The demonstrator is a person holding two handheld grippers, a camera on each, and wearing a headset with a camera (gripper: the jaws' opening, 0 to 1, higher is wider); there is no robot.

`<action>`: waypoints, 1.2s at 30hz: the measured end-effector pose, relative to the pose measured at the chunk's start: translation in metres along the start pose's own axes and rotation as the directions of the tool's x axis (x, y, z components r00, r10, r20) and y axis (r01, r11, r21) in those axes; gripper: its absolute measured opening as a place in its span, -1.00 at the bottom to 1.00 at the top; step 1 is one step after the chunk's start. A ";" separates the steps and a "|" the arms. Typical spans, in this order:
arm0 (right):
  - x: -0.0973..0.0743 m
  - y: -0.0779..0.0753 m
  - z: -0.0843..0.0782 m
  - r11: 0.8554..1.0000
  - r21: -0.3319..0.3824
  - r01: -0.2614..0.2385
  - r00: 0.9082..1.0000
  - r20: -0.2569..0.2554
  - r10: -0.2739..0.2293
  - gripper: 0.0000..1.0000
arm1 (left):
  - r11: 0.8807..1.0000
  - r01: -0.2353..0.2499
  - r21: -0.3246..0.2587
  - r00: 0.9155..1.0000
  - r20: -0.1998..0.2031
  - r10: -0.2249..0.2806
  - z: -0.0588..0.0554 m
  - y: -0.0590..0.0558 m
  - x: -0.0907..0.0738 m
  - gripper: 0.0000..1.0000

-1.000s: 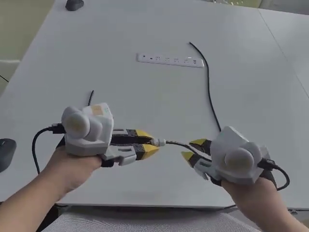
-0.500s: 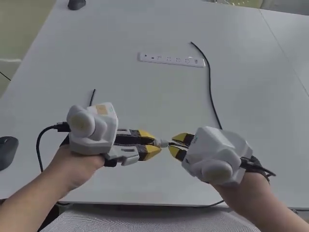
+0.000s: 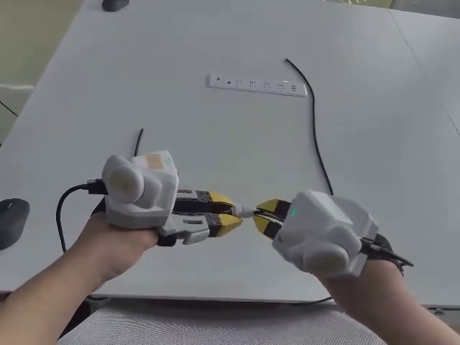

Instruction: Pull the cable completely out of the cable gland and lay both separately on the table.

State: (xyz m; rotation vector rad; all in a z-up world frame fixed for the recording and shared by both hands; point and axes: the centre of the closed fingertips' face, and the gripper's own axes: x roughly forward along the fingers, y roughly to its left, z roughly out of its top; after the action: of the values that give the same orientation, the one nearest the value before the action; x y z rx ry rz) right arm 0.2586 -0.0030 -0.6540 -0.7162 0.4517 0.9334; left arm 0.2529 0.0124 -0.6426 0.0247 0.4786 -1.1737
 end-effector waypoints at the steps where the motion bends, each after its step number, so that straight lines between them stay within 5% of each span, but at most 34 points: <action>1: 0.000 0.000 -0.001 1.000 0.004 0.002 1.000 -0.001 -0.002 -0.98 | 1.000 -0.001 0.003 1.000 -0.002 0.001 0.000 0.000 0.000 -0.71; 15: 0.003 -0.008 -0.012 0.992 0.123 0.018 1.000 -0.001 -0.018 -0.99 | 1.000 -0.013 0.004 1.000 -0.004 0.013 0.000 0.001 0.002 -0.71; 23: 0.002 -0.019 -0.038 0.974 0.217 0.058 0.998 -0.049 -0.048 -1.00 | 1.000 -0.010 -0.006 1.000 0.008 0.010 0.003 -0.001 0.001 -0.71; 30: 0.002 -0.028 -0.066 0.928 0.360 0.091 0.994 -0.091 -0.062 -1.00 | 1.000 -0.005 -0.016 1.000 0.027 0.006 0.007 -0.003 0.001 -0.71; 36: 0.004 -0.030 -0.088 0.856 0.503 0.119 0.991 -0.119 -0.068 -1.00 | 1.000 -0.002 -0.012 1.000 0.027 0.003 0.008 -0.004 0.003 -0.71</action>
State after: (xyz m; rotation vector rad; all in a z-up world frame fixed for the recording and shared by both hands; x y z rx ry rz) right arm 0.2821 -0.0766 -0.7061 -0.2933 0.7120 0.6444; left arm 0.2528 0.0064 -0.6358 -0.0010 0.4619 -1.1673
